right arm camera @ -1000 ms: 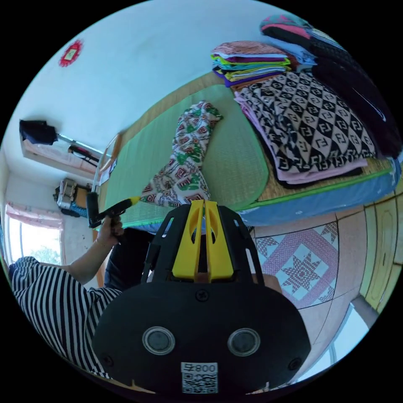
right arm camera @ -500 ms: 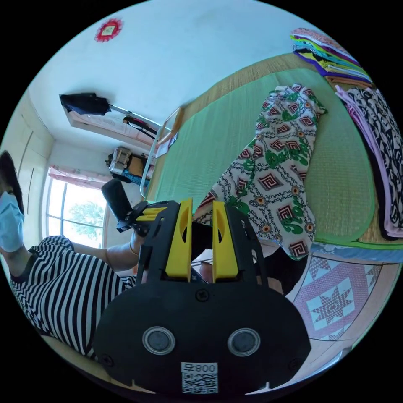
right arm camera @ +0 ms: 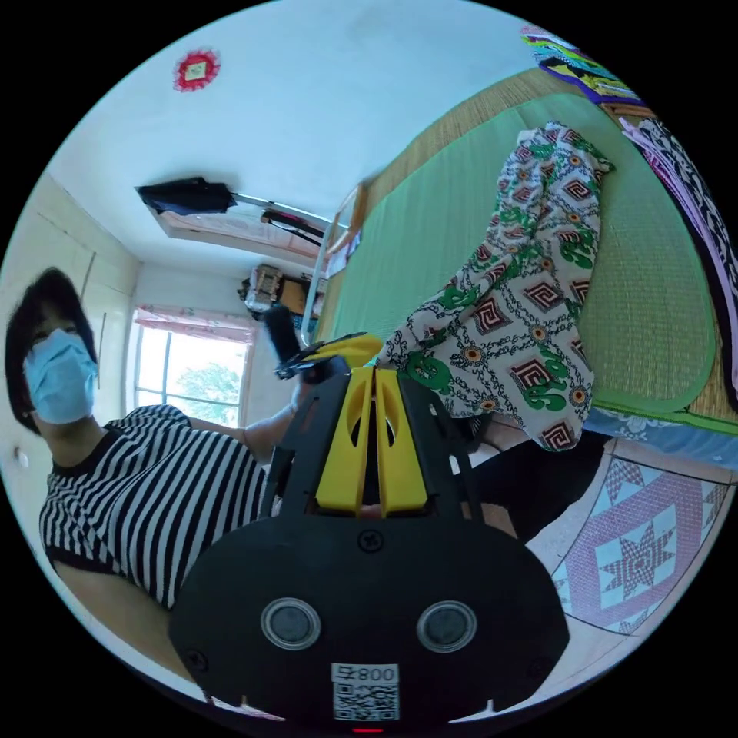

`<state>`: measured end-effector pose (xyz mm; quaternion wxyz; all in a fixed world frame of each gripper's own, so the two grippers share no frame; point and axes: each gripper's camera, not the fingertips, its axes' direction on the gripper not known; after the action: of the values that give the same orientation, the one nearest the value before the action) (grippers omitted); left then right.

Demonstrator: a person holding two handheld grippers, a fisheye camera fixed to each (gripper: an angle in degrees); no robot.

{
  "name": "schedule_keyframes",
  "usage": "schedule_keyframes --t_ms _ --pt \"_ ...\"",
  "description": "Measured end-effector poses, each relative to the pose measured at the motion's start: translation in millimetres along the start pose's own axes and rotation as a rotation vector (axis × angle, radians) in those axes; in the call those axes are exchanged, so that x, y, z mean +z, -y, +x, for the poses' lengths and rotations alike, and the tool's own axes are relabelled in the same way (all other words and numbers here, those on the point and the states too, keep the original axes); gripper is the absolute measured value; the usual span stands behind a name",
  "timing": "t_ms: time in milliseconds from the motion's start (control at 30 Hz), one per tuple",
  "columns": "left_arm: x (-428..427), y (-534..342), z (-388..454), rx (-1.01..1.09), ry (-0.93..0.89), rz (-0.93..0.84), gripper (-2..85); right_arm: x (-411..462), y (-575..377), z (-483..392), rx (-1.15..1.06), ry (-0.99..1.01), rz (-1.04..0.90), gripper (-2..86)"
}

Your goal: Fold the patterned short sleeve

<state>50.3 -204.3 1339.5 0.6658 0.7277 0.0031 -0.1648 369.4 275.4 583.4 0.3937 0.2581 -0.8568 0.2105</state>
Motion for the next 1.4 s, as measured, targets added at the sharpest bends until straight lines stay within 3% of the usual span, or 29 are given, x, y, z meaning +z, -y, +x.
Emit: schedule_keyframes --t_ms 300,533,667,833,1000,1400 --pt "41 69 -96 -0.480 -0.257 0.124 11.5 -78 -9 -59 -0.134 0.097 0.070 1.4" --pt "76 122 -96 -0.656 -0.319 0.184 10.9 -125 -15 -95 -0.184 0.081 0.084 1.8" --pt "98 151 -74 -0.697 -0.320 0.121 4.3 -146 -22 -106 -0.188 0.081 0.094 1.2" --pt "83 162 -14 -0.612 -0.345 0.181 2.0 -184 -34 -115 -0.161 0.046 0.144 0.3" --pt "6 157 82 -0.440 -0.434 0.342 1.4 -226 -44 -135 -0.181 0.006 0.225 0.1" --pt "-177 121 386 0.112 -0.253 0.648 1.3 -301 -88 -294 -0.501 -0.091 0.465 0.1"
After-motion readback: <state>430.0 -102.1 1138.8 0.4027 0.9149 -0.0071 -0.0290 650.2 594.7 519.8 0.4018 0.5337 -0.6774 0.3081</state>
